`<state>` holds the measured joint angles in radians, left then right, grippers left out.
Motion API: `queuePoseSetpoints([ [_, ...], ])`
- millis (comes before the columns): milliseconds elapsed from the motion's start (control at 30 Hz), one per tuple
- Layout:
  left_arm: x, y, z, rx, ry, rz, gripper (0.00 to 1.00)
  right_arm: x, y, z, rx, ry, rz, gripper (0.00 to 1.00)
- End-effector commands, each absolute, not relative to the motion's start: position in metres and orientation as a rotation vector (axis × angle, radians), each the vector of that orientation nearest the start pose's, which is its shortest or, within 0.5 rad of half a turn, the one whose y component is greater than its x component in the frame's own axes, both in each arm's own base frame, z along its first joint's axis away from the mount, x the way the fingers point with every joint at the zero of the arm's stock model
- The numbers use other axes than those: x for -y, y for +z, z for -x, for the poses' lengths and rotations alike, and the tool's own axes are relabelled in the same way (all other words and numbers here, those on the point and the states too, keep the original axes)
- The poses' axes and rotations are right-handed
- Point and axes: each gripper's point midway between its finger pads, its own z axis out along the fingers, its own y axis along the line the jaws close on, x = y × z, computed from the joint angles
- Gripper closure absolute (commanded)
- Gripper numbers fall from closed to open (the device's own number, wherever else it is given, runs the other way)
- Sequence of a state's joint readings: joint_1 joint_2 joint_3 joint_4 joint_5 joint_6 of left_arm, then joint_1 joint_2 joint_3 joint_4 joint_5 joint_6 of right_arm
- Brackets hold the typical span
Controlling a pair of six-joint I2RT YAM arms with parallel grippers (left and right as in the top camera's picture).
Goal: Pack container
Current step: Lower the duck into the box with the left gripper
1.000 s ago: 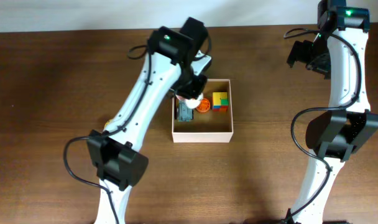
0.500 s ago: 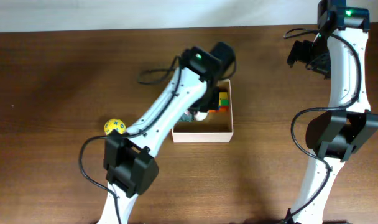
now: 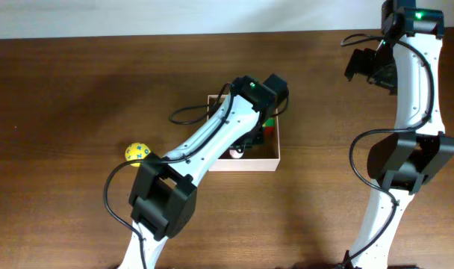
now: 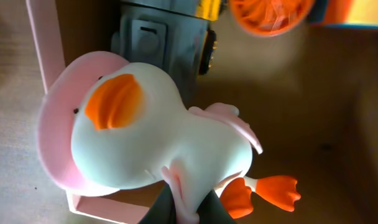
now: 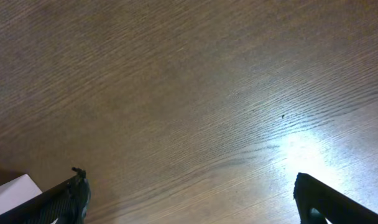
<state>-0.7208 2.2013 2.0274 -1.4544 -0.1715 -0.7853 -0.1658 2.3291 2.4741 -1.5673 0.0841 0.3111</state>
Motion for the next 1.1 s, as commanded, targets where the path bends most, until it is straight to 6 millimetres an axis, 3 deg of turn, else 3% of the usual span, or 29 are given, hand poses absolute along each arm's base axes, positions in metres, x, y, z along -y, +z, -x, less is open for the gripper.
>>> queuePoseSetpoints([
  [0,0.241,0.092,-0.330,-3.042,0.324,0.154,0.98,0.091,0.176,-0.463,-2.853,-0.099,-0.710,0.01],
  [133,0.241,0.091,-0.330,-3.037,0.320,0.185,0.98,0.091,0.176,-0.463,-2.852,-0.099,-0.710,0.01],
  [200,0.241,0.091,-0.330,-3.036,0.318,0.186,0.92,0.091,0.176,-0.463,-2.852,-0.099,-0.710,0.01],
  [267,0.243,0.091,-0.332,-3.030,0.307,0.186,0.63,0.091,0.176,-0.463,-2.853,-0.099,-0.710,0.01],
  [300,0.244,0.090,-0.333,-3.027,0.299,0.186,0.53,0.091,0.176,-0.463,-2.853,-0.099,-0.710,0.01],
  [433,0.251,0.090,-0.340,-3.006,0.252,0.185,0.27,0.091,0.176,-0.463,-2.852,-0.099,-0.710,0.01],
  [700,0.270,0.092,-0.357,-2.956,0.123,0.160,0.26,0.091,0.176,-0.463,-2.853,-0.099,-0.710,0.01],
  [867,0.293,0.121,-0.384,-2.848,-0.022,0.063,0.26,0.091,0.176,-0.463,-2.852,-0.099,-0.710,0.01],
  [1067,0.316,0.178,-0.412,-2.688,-0.164,-0.046,0.25,0.091,0.176,-0.463,-2.852,-0.099,-0.710,0.01],
])
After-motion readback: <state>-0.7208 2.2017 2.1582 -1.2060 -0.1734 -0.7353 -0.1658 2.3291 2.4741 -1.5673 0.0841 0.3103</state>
